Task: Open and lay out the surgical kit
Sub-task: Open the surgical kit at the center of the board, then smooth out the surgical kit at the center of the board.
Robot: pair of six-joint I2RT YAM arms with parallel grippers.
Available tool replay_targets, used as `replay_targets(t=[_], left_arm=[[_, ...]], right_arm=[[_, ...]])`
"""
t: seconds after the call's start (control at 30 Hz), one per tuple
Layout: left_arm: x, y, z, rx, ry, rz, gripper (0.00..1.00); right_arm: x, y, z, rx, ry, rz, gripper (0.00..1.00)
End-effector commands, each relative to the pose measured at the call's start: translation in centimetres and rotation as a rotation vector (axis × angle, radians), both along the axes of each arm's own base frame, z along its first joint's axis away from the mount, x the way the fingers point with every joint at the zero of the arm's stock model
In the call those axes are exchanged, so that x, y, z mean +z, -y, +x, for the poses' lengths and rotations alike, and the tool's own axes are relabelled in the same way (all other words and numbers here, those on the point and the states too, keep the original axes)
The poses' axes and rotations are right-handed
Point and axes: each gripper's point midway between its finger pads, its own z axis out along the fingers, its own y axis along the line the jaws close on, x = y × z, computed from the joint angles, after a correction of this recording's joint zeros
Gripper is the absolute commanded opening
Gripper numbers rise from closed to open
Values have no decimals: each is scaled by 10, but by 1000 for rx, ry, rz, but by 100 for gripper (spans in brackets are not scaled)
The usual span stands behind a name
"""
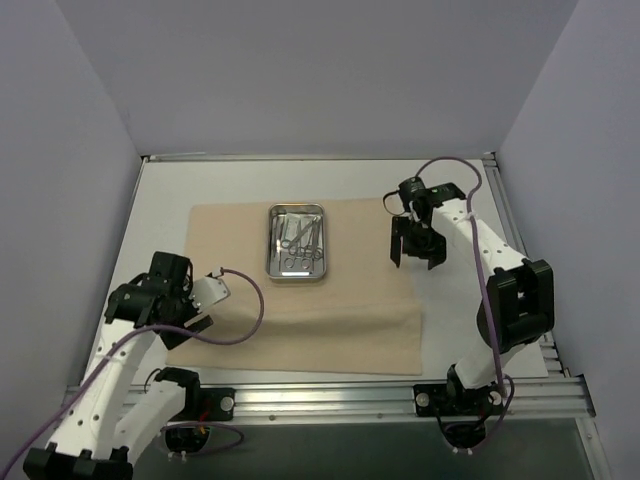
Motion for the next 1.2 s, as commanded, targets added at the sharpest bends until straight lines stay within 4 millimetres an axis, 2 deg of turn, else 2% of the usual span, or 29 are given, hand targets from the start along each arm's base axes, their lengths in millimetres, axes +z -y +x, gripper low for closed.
replay_targets(t=[0.0, 0.07, 0.1, 0.17, 0.2, 0.23, 0.27, 0.3, 0.33, 0.37, 0.4, 0.43, 0.47, 0.5, 0.53, 0.57, 0.6, 0.63, 0.67, 0.73, 0.77, 0.83, 0.87, 0.9, 0.93, 0.97, 1.03, 1.13, 1.17], left_arm=[[-2, -13, -5, -106, 68, 68, 94], [-3, -24, -9, -100, 101, 130, 94], [0, -26, -7, -94, 117, 137, 94], [6, -24, 0, -62, 115, 117, 94], [23, -17, 12, -45, 158, 75, 94], [32, -12, 23, -28, 169, 48, 94], [30, -6, 40, 30, 131, 19, 94], [55, 2, 63, 59, 189, -33, 95], [62, 5, 78, 90, 193, -64, 97], [53, 7, 98, 171, 141, -100, 99], [56, 11, 113, 204, 142, -141, 100], [73, 20, 135, 217, 187, -207, 100], [59, 25, 158, 276, 158, -239, 100], [57, 26, 172, 307, 156, -262, 100], [69, 32, 193, 317, 194, -315, 98], [45, 33, 210, 393, 130, -331, 95], [38, 28, 222, 451, 109, -347, 95], [50, 29, 240, 478, 125, -398, 95], [19, 31, 256, 560, 52, -408, 95], [4, 5, 278, 681, 39, -436, 94], [-9, -3, 304, 740, 54, -445, 94], [-24, -13, 327, 789, 70, -446, 94], [-38, -19, 344, 826, 79, -428, 94], [-47, -17, 349, 838, 64, -427, 94], [-54, -15, 345, 860, 23, -418, 94], [-73, -11, 350, 867, -4, -410, 94], [-87, -10, 351, 861, -1, -368, 95], [-111, -2, 343, 869, -68, -377, 97], [-115, -4, 342, 880, -74, -376, 99]], right_arm=[[39, 6, 48, -28, 207, 53, 68], [42, 0, 84, -25, 287, 95, 68], [41, 4, 96, -24, 303, 103, 68], [29, 7, 126, -31, 339, 103, 68], [34, 3, 142, -27, 375, 137, 67], [24, 8, 163, -44, 402, 147, 67], [21, 8, 175, -45, 416, 164, 66], [14, 6, 193, -42, 423, 175, 65], [12, 9, 205, -35, 437, 179, 64], [10, 9, 215, -23, 445, 181, 62], [1, 8, 228, -14, 447, 177, 62], [-1, 9, 239, -7, 466, 178, 62], [-6, 10, 245, 7, 470, 176, 62], [-23, 10, 250, 6, 447, 175, 62], [-18, 11, 262, 12, 473, 189, 62], [-23, 10, 266, 14, 472, 194, 62], [-35, 10, 271, 15, 466, 194, 63], [-34, 10, 277, 15, 477, 195, 63], [-39, 9, 278, 16, 469, 196, 63], [-51, 5, 282, 17, 461, 211, 63], [-56, -3, 282, 32, 454, 248, 63], [-66, -14, 284, 36, 449, 284, 63], [-70, -20, 285, 44, 445, 284, 63], [-81, -21, 282, 46, 420, 260, 62], [-85, -21, 282, 45, 413, 236, 62], [-89, -21, 281, 47, 401, 218, 61], [-100, -25, 274, 54, 368, 215, 58], [-107, -32, 266, 57, 347, 226, 50], [-108, -34, 265, 57, 344, 229, 43]])
